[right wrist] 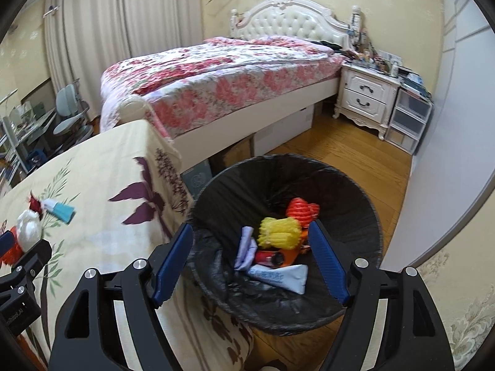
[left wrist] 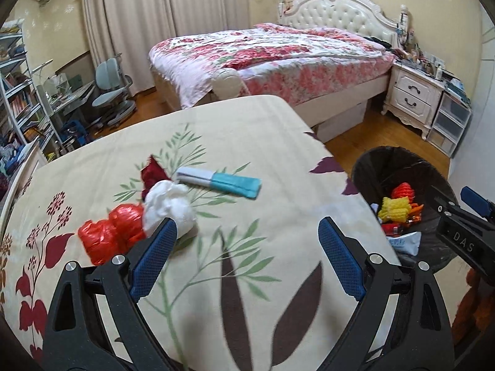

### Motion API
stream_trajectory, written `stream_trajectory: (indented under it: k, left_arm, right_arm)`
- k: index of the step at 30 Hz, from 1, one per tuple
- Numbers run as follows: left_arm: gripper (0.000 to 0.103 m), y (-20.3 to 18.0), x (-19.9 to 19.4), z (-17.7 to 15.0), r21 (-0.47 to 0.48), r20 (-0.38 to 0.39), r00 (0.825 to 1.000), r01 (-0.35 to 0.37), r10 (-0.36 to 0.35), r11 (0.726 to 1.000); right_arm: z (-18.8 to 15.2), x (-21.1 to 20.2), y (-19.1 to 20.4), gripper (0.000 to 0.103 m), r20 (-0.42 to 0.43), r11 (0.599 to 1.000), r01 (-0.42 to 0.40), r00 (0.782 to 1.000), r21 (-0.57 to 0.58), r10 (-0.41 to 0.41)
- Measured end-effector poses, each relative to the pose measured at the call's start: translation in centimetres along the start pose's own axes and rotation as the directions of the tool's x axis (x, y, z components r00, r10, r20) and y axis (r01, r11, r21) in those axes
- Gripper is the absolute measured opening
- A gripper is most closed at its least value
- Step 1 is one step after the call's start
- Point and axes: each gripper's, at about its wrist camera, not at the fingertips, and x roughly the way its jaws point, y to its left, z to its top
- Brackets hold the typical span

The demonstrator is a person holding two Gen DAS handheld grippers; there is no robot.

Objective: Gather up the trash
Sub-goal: 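Reach the left tool to the red plastic bags and grasp them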

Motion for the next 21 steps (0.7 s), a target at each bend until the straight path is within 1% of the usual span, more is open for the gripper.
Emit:
stream_trajectory:
  k: [8,15,17,21]
  left_arm:
    - [0.091,6.3,-0.7,-2.3,-0.083,-0.030,0.997,-0.079,0.077,0.993]
    - [0.091,10.3,-0.7,-3.9,-0.122,-0.069,0.988,-0.143,0.136,0.982]
    - [0.091,11.0,-0.2,-3.9,-0.131,-0.084,0.986,-0.152,0.141,0.980]
    - [0.091,12.2,0.6,-3.6,-0.155,-0.109,0.986,-0.139,0.123,0.978]
  right_arm:
    - [-1.0,-0.3,4.9,0.074,-0.032,0.993,-0.089,0.996,-0.080,0.087]
    - [-2.3,-0.7,9.4,0.074,-0.068,0.973,-0.160,0.986,-0.165,0.151]
    - [-2.7,-0.8,10.5,0.074,-0.078,0.966,-0.176,0.983,-0.190,0.164]
    - [-3.0,-1.0,12.4,0.075,-0.086,0.954,-0.189,0.981,-0.233,0.173]
